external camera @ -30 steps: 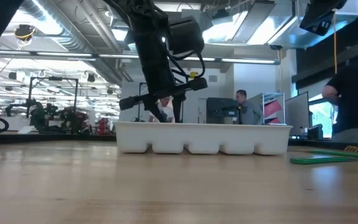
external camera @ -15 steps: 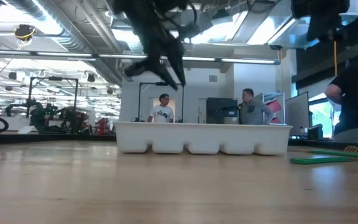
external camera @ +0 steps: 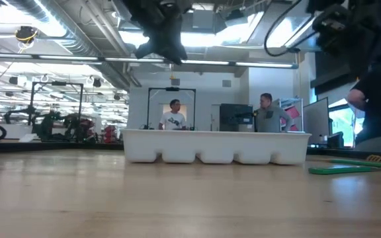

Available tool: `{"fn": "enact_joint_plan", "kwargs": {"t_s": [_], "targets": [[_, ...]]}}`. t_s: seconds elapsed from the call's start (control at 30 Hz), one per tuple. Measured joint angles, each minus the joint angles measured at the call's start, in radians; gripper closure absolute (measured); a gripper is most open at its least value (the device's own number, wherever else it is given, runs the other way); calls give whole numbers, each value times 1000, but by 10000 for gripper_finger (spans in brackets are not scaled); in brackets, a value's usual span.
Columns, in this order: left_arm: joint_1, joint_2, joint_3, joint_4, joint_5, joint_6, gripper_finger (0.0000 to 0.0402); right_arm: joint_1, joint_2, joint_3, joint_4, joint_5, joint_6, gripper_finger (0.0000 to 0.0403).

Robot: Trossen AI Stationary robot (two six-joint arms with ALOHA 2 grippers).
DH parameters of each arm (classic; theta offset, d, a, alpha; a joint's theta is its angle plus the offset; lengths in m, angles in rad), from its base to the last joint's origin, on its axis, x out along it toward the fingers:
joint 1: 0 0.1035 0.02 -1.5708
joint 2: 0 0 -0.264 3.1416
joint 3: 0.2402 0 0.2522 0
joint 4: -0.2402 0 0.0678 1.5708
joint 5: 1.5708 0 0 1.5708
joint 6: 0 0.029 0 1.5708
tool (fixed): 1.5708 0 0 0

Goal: Sort silverware
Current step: Put the fork into the silverware organizer

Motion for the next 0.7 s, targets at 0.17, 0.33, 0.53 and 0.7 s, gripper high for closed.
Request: {"fn": "enact_joint_plan", "kwargs": {"t_s": [0.17,0.33,0.53,0.7], "targets": [[68,-1,0,-7,0,42,320,146,20,-96,188,7,191,397],[116,-1,0,-11,0,59,320,254,75,-136,208,49,338,397],[143,-1,0,-41,0,127,320,332,172,-137,131,144,471,397],[157,-1,0,-69,1,168,320,345,263,-137,131,218,498,397]]}}
